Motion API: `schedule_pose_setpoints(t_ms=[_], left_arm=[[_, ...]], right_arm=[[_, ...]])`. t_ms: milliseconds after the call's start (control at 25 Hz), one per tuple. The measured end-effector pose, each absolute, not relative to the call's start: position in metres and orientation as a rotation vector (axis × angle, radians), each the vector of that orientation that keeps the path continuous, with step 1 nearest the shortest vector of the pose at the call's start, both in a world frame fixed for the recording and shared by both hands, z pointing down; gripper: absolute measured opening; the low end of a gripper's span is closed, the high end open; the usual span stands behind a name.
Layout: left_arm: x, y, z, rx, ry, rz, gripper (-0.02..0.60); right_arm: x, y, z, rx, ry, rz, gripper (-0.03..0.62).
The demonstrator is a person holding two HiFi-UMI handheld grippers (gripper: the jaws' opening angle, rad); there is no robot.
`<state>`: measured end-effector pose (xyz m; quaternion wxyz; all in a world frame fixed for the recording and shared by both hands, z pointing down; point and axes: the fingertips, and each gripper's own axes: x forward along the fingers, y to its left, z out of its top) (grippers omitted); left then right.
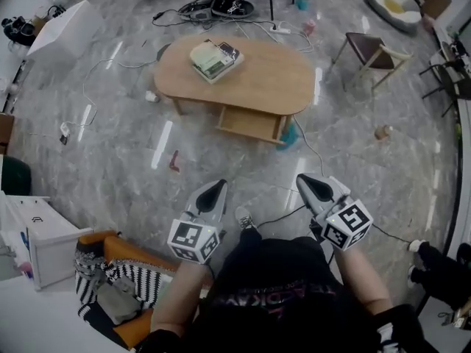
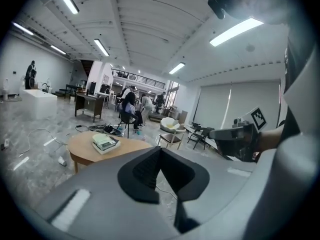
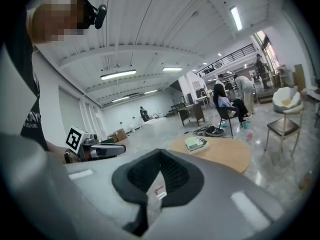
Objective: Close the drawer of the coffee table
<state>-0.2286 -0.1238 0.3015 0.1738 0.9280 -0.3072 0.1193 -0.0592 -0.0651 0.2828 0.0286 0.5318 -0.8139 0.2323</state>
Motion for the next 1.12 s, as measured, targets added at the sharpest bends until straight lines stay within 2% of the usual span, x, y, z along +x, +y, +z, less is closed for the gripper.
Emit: schedule_pose_setpoints(t_ms=[480,920,1120], left_arm=[[-0.261,-0.178,0.324,2.655,-0.759,0.388,0.005],[-0.227,-0.235,0.339,2.633,-0.756,0.411,0.005],[-0.202,-0.27,0.351,2.621,-0.767,0.436,0.005]], right_arm=[[-0.078,-0.099,0.29,1.818,-2.404,0.668,0.003],[-0.037,-0.148,0.315,1.821,-2.384,0.735,0.019],[-0.003,-0.183,0.328,1.816,-2.404,0.736,0.052]])
